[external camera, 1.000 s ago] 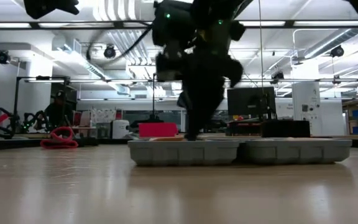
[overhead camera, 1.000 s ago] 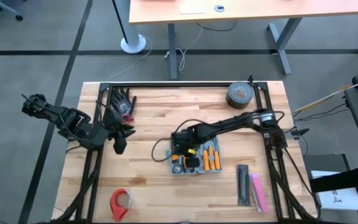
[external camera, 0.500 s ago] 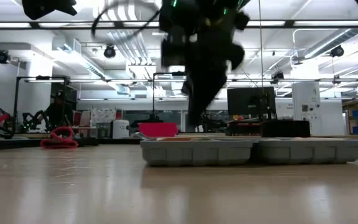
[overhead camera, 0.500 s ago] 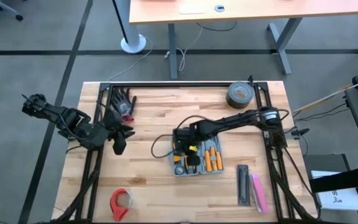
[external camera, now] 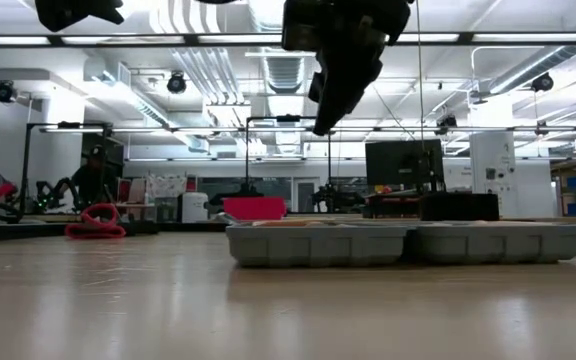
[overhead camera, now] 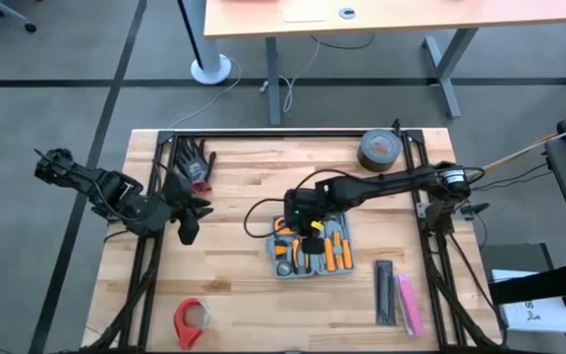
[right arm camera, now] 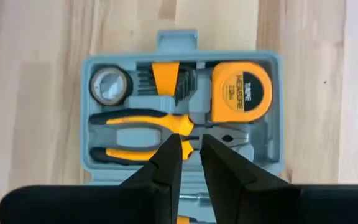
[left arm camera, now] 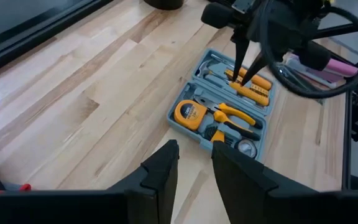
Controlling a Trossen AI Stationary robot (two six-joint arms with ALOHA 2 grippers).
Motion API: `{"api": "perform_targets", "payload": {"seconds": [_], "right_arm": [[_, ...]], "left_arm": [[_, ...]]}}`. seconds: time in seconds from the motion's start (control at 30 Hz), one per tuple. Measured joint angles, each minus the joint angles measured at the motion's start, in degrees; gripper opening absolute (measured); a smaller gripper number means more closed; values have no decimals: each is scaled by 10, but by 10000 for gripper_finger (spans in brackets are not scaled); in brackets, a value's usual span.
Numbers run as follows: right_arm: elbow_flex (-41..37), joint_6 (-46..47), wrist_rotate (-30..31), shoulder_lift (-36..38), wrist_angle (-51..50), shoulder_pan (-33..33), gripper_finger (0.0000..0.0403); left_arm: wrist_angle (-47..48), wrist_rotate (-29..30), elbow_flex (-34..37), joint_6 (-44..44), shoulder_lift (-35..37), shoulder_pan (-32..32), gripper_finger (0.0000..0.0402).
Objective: Prefit tool cases
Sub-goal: Adjust the tools in the gray tool box
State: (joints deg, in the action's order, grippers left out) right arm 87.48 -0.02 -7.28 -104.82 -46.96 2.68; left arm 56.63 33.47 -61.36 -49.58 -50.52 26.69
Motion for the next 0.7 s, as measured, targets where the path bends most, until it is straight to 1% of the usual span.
{"api": "perform_targets", "payload": {"seconds": [0.17,0.47,0.7], "right_arm": [[0,0,0,-1,-10,0,39],[-2,-2,0,-4,-11,-1,48],[-2,0,-1,-3,-10,-1,39]], "left_arm": [[0,0,0,0,0,0,105],[0,0,0,0,0,0,105],[0,0,0,0,0,0,105]]}}
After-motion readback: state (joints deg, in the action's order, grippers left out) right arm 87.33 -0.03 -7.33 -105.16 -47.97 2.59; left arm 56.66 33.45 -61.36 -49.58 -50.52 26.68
